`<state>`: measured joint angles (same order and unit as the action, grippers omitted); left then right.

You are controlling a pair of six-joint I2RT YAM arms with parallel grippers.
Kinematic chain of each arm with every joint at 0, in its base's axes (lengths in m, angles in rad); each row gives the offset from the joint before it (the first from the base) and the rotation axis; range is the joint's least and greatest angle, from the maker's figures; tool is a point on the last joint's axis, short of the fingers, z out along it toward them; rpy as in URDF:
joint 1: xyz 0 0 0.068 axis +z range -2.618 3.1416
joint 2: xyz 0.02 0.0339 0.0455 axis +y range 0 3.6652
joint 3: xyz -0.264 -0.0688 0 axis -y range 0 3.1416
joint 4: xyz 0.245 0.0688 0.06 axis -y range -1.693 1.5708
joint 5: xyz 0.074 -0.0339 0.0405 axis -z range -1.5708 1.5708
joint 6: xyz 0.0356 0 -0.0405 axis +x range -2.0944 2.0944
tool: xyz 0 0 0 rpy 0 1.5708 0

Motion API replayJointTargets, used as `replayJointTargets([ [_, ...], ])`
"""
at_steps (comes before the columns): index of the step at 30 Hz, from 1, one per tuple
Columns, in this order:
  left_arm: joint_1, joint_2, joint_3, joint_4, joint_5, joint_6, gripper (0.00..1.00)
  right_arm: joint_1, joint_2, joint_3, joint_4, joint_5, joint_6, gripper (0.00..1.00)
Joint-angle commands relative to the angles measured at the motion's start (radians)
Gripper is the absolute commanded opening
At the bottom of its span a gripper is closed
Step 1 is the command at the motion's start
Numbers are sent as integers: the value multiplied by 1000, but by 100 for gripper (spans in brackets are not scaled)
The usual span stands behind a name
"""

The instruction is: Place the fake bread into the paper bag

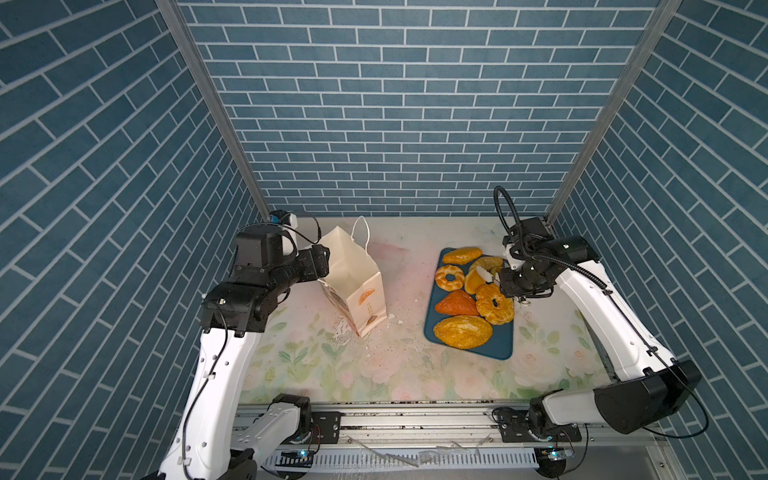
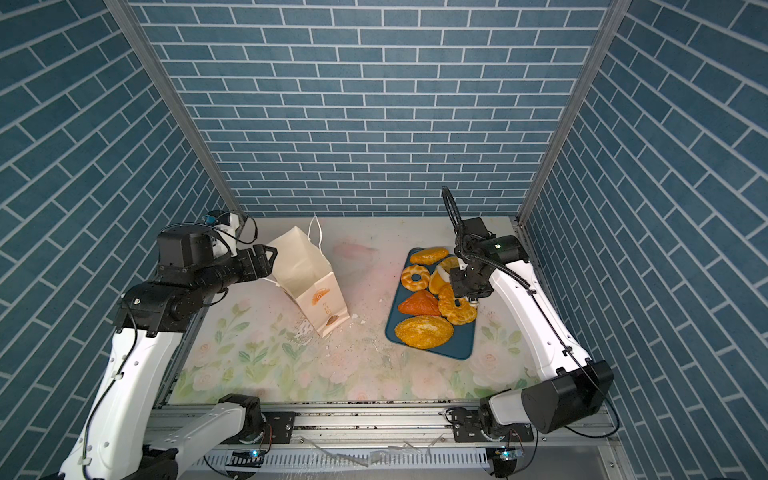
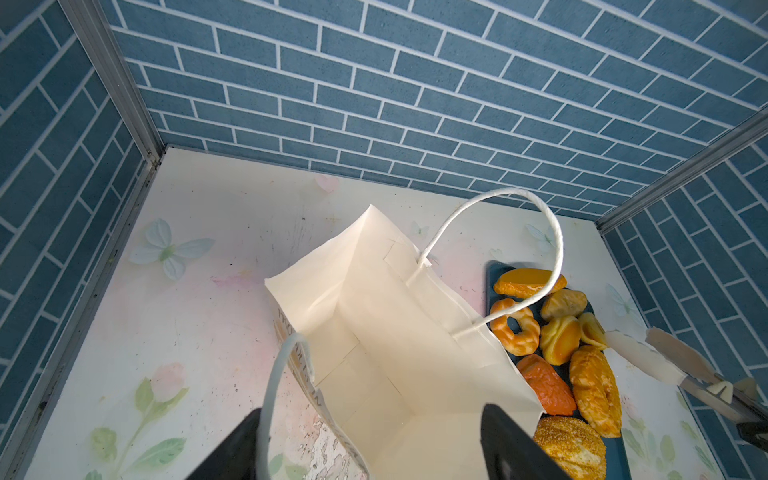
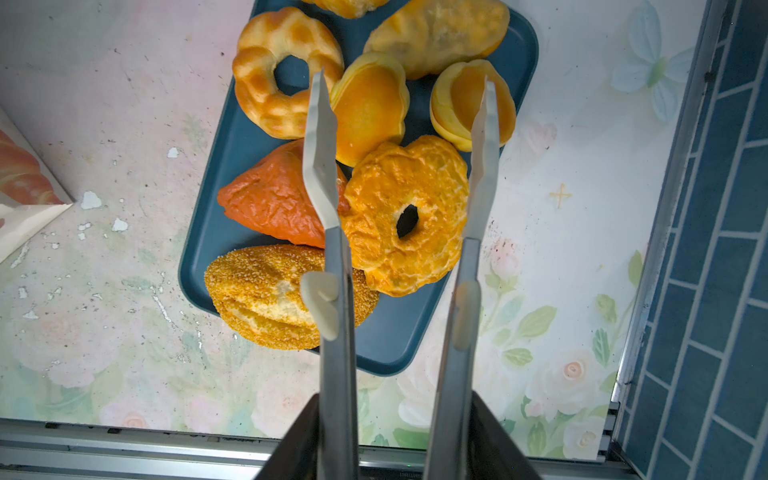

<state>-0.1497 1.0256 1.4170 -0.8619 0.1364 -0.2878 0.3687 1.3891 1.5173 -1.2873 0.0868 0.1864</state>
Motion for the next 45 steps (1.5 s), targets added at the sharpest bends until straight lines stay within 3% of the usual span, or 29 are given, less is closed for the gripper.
replayJointTargets([
  [1, -10, -3, -1, 1, 0, 7, 82, -14, -20, -6, 1, 1, 14, 51],
  [10, -20, -6, -10, 12, -7, -2, 82, -22, -9, -46, 66, -53, 5, 49],
  [18, -28, -7, -7, 11, -20, -4, 82, -22, 88, -42, 146, -76, 17, 49],
  [39, -40, -7, -7, 9, -47, -15, 82, -22, 282, -64, 301, -58, 43, 50],
  [45, -50, -12, -10, 11, -60, -21, 82, -22, 287, -104, 316, -96, 38, 44],
])
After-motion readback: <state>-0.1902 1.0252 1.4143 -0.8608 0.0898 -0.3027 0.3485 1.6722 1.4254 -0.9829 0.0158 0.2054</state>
